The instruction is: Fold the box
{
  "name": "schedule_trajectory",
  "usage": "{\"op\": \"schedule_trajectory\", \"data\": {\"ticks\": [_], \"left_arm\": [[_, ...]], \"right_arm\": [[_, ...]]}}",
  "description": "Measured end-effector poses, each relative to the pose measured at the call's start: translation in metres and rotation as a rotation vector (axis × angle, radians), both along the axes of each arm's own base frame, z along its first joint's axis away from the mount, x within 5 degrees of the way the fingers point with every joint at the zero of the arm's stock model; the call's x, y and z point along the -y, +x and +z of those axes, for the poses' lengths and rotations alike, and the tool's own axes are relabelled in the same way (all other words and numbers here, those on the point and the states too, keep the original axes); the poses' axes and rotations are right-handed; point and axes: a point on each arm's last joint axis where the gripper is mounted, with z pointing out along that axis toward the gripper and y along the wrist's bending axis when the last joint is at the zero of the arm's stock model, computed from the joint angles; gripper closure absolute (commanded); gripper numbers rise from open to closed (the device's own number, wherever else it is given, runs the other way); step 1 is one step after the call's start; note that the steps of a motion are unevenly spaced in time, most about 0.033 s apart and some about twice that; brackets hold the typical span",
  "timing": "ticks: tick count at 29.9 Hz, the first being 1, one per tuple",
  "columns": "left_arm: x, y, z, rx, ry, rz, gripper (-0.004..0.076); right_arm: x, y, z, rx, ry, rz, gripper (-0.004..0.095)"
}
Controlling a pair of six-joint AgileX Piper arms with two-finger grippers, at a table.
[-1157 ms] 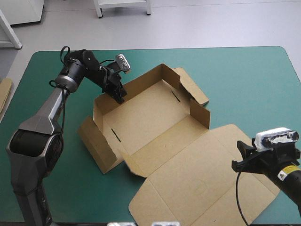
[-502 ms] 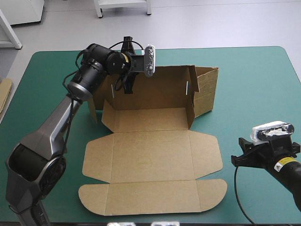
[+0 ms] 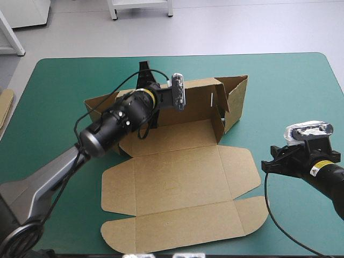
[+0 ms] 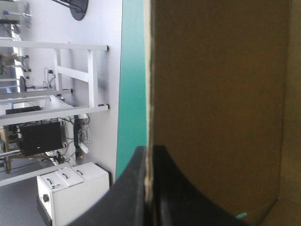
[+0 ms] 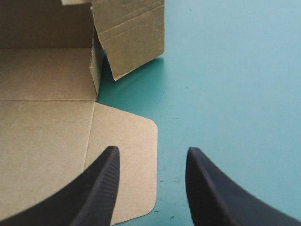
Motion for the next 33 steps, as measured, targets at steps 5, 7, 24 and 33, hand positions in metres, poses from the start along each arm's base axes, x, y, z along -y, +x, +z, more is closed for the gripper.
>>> {"op": "schedule_trajectory", "data": {"ticks": [5,7,24,33], "left_arm": [[-0.012,-0.033,-0.021,0.072,-0.057,-0.035,0.0733],[-0.014,-0.042,-0.029,0.105,-0.054,-0.053,0.0733],[-0.008,-0.043,-0.081,0.251,-0.104,0.083,0.0733],[-0.004,-0.036,-0.089,0.310,-0.035,0.067,0.0733]], "right_arm": [[0.000,-0.001,0.010,0.003,-0.004,0.001,0.0494],[0.001,-0.003,0.014,0.002,-0.004,0.002,0.0494],[0.004,-0.008,0.043,-0.043,-0.058,0.006,0.0494],[-0.001,0.032,0.040,-0.088,-0.099,-0.015,0.0494]]}}
